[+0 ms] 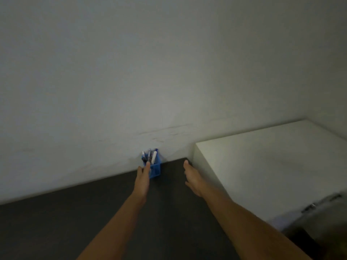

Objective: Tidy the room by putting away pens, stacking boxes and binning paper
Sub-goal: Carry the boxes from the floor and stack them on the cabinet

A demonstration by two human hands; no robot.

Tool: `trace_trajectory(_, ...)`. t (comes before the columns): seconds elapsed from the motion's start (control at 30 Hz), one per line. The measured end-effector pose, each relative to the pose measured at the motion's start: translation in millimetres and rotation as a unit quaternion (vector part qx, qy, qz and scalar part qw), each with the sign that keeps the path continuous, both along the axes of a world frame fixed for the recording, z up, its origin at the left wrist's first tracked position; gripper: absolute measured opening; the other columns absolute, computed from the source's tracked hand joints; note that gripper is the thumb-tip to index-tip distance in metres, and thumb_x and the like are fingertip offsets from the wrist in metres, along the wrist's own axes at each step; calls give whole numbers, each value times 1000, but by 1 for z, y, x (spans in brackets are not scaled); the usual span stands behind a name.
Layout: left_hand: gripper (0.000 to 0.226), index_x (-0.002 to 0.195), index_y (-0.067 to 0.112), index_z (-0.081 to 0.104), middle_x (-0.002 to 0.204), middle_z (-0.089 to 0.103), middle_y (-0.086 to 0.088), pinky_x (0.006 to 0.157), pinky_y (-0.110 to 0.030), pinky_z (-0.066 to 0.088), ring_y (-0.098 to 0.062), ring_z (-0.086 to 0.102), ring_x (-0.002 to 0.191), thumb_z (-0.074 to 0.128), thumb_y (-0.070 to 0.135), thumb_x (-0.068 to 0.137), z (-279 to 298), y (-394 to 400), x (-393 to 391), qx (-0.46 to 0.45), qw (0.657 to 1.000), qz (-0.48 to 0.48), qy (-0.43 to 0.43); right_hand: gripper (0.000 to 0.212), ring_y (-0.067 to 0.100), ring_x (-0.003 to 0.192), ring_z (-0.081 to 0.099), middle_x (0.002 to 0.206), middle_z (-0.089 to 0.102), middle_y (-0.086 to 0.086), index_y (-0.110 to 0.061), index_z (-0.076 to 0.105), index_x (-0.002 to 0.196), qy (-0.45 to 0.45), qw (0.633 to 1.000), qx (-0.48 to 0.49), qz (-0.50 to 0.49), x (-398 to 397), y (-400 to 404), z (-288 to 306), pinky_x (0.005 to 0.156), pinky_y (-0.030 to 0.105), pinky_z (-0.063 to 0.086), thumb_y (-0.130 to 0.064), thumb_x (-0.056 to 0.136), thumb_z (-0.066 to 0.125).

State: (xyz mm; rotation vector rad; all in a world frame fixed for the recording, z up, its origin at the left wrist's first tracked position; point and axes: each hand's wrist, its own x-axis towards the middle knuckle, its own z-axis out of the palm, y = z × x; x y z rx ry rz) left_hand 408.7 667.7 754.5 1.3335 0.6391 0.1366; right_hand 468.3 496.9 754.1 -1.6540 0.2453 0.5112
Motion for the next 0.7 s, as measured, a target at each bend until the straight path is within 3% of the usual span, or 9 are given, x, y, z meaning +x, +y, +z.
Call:
trace_trajectory(0.07, 93, 152, 23, 25, 158, 27, -6, 118, -43, 22, -25, 29, 143, 52, 71, 77, 17, -28, -22, 9, 1000, -20, 4, 81, 27, 136, 40, 153, 36, 4, -21, 35, 147, -16, 1000, -18, -4, -28, -42, 24, 113, 47, 33, -74, 86, 35)
trace_trajectory(0.13, 105, 152, 29, 21, 160, 20, -2, 118, -49, 20, -25, 25, 145, 52, 79, 66, 27, -67, -47, -1, 998, -52, 27, 69, 30, 141, 34, 156, 30, 8, -17, 29, 150, -37, 999, -10, 14, -64, -94, 48, 115, 45, 30, -60, 96, 28)
trace_trajectory(0.23, 94, 152, 33, 19, 161, 16, 5, 117, -54, 14, -23, 22, 146, 51, 75, 75, 58, -135, -88, -1, 991, -126, 40, 68, 32, 145, 24, 159, 21, 12, -12, 19, 153, -33, 999, -9, -6, -108, -172, 65, 117, 47, 25, -54, 99, 25)
trace_trajectory(0.33, 82, 153, 32, 14, 162, 11, 6, 117, -55, 11, -22, 14, 148, 46, 67, 86, 74, -199, -119, -5, 979, -203, 31, 70, 33, 145, 24, 159, 22, 13, -13, 19, 153, -30, 998, -31, -55, -158, -249, 81, 116, 47, 26, -56, 98, 26)
trace_trajectory(0.5, 76, 151, 30, 22, 161, 18, -2, 116, -53, 15, -27, 17, 147, 40, 68, 88, 69, -303, -154, -5, 945, -325, 45, 91, 32, 138, 38, 153, 36, 11, -15, 37, 147, -33, 984, -59, -163, -232, -378, 71, 112, 48, 35, -78, 81, 37)
trace_trajectory(0.6, 71, 151, 26, 25, 158, 26, -4, 114, -53, 23, -28, 26, 144, 39, 63, 91, 52, -356, -176, 11, 918, -391, 61, 69, 33, 138, 36, 152, 36, 13, -13, 37, 147, -19, 965, -65, -254, -297, -438, 58, 112, 50, 34, -59, 96, 33)
trace_trajectory(0.7, 71, 151, 23, 26, 156, 30, -4, 112, -52, 27, -28, 30, 142, 41, 60, 92, 23, -393, -206, 37, 887, -446, 109, 60, 33, 135, 40, 146, 42, 14, -9, 35, 146, 34, 950, -73, -301, -361, -476, 45, 108, 46, 38, -48, 101, 31)
